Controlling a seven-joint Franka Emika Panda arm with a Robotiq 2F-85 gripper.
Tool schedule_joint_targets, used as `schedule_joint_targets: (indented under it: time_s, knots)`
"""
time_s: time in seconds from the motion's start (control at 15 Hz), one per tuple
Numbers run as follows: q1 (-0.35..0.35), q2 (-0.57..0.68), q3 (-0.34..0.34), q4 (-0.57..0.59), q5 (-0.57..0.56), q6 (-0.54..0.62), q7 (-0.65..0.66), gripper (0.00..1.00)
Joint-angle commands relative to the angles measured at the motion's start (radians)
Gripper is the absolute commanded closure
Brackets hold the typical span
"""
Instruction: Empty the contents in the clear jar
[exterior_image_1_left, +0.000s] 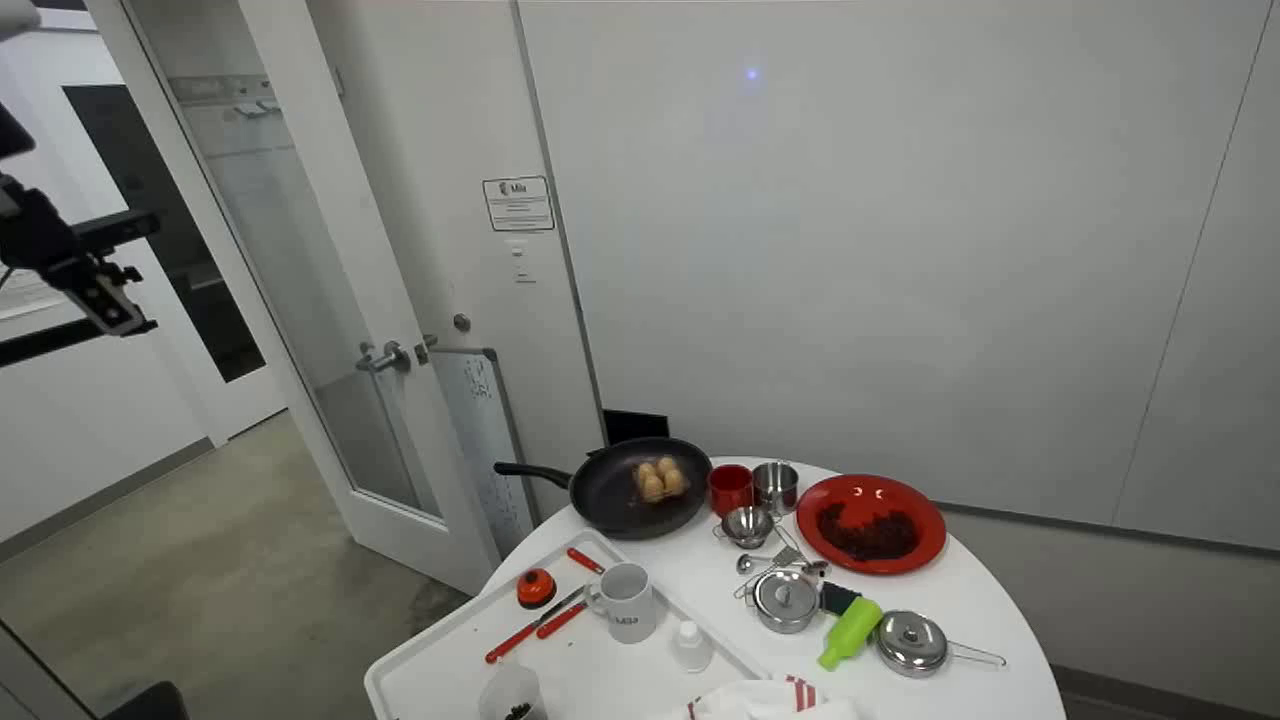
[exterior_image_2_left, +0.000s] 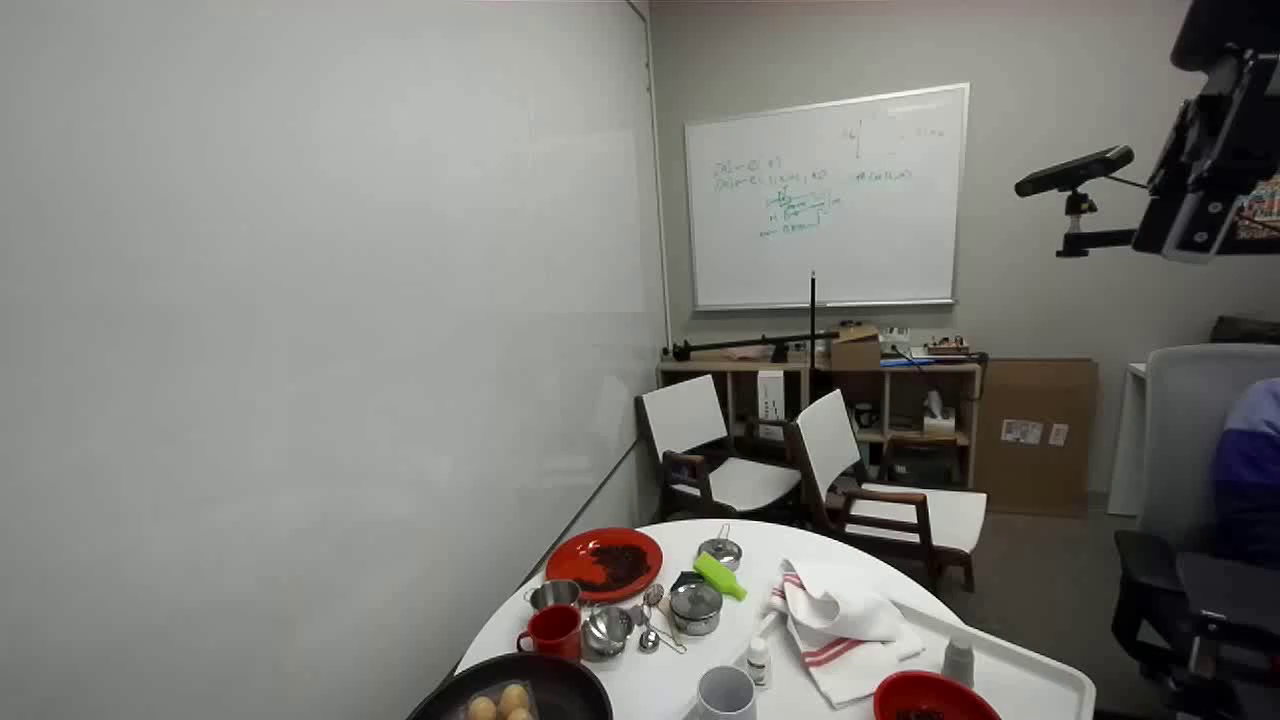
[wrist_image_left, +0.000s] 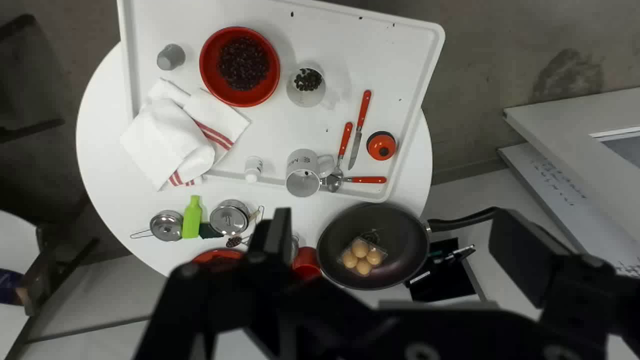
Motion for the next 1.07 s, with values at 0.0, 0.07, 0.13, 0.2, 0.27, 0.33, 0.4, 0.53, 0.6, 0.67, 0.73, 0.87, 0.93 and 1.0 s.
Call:
schedule_joint_targets:
  time_s: [0.0, 0.07, 0.13, 0.2, 0.27, 0.33, 0.4, 0.53, 0.6, 0.67, 0.73, 0.87, 0.93, 1.0]
  knots:
    - [-0.003, 0.001, 0.001, 0.003, 0.001, -0.003, -0.002, 0.00]
    - [-0.003, 0.001, 0.001, 0.003, 0.001, -0.003, -0.002, 0.00]
    - [-0.003, 0.001, 0.001, 0.003, 0.001, -0.003, -0.002, 0.00]
    - [-0.003, 0.001, 0.001, 0.003, 0.001, -0.003, -0.002, 0.00]
    - [-0.003, 0.001, 0.001, 0.003, 0.001, -0.003, -0.002, 0.00]
    - [-0.003, 0.001, 0.001, 0.003, 0.001, -0.003, -0.002, 0.00]
    - [-0.003, 0.001, 0.001, 0.003, 0.001, -0.003, -0.002, 0.00]
    - [0.000, 0.019, 0.016, -0.009, -0.004, 0.028, -0.002, 0.00]
    - [0.007, 0.029, 0.020, -0.018, -0.002, 0.050, -0.009, 0.00]
    - [0.032, 0.046, 0.013, -0.034, 0.020, 0.081, -0.037, 0.00]
    - [0.058, 0.069, 0.008, -0.051, 0.041, 0.103, -0.064, 0.00]
    - [0.107, 0.112, 0.007, -0.086, 0.069, 0.140, -0.115, 0.00]
    - [0.130, 0.139, 0.012, -0.105, 0.077, 0.159, -0.137, 0.00]
    - [0.147, 0.175, 0.019, -0.119, 0.076, 0.174, -0.154, 0.00]
